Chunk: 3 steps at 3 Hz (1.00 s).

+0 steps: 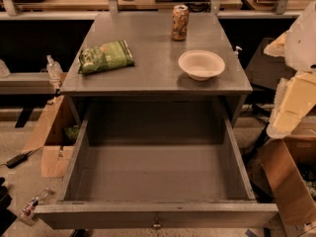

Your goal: Place green jalapeno chip bag into top drawer

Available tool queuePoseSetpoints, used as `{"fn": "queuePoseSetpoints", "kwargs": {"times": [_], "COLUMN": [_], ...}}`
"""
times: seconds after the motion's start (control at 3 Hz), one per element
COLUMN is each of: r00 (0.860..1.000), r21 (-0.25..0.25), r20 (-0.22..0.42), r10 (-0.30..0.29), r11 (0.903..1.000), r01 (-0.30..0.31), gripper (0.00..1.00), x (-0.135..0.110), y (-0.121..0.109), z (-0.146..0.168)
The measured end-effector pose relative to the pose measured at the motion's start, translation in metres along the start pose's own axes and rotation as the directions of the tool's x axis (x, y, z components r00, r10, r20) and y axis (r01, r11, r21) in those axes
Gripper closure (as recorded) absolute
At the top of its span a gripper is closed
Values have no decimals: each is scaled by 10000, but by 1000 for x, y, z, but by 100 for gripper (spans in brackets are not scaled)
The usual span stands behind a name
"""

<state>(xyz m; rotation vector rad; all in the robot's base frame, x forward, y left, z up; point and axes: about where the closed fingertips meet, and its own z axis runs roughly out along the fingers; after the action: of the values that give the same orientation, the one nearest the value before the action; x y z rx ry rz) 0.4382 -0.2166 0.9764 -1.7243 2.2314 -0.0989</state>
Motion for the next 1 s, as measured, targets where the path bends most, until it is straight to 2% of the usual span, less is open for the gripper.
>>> {"fn": "queuePoseSetpoints", "kwargs": {"times": [0.33, 0.67, 1.0], "r00": [10000, 9981, 9698], "r21": [0, 326, 1141], "r20": [0, 499, 1764], "r10": [0, -354, -1685], "r11": [10000, 9989, 9821], "r01": [0, 338, 1499], "gripper": [0, 0, 0], "x": [0, -17, -68], "y": [0, -14, -52], "z": [0, 8, 42]}}
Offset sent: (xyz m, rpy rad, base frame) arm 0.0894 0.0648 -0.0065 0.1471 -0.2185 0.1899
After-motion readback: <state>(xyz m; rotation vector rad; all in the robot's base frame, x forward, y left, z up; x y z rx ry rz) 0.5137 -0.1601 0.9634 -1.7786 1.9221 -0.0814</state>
